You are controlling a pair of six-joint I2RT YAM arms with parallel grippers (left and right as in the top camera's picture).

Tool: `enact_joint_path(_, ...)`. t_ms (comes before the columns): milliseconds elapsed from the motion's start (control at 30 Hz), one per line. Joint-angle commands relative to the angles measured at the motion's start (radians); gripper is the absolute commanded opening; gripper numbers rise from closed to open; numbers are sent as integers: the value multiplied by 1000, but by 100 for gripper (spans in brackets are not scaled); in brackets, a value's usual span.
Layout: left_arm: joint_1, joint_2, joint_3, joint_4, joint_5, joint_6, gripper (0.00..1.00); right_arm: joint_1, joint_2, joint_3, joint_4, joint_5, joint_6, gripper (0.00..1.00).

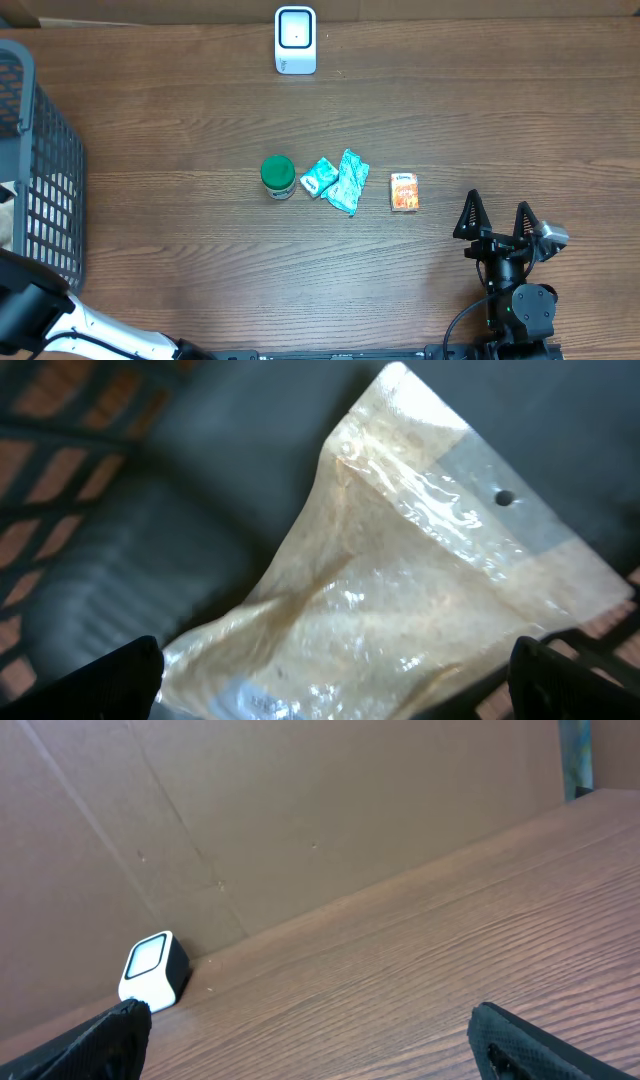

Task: Scan the item barcode
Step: 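Reach into the basket and grasp the clear plastic bag with left gripper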

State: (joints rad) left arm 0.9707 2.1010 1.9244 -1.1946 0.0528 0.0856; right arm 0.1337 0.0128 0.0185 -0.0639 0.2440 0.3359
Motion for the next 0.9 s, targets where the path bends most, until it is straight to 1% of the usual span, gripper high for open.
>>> enact_joint_path(0, 7, 65, 6, 6, 18, 72, 100, 8, -9, -11, 6, 14, -8, 100)
enact_joint_path(167, 8, 137, 6, 14, 9, 102, 96, 8, -9, -11, 6, 14, -8, 100)
enact_joint_path(267, 9, 166, 6, 6, -8, 102, 94, 8, -9, -11, 6, 14, -8, 100)
enact_joint_path(367, 9, 186, 6, -4, 4, 101, 92, 8, -9, -11, 6, 14, -8, 100)
enact_joint_path(467, 1, 196, 6, -9, 78, 101, 85, 8, -9, -11, 6, 14, -8, 100)
enact_joint_path(533, -1, 201, 5, -19, 105, 101, 76, 8, -9, -11, 6, 14, -8, 100)
enact_joint_path(567, -2, 201, -3, -21, 105, 101, 74, 8, -9, -11, 6, 14, -8, 100)
enact_joint_path(800, -3, 201, -145, 34, 105, 101, 72, 8, -9, -11, 6, 14, -8, 100)
enact_joint_path(867, -3, 201, -200, 68, 105, 93, 70, 8, -9, -11, 6, 14, -8, 100)
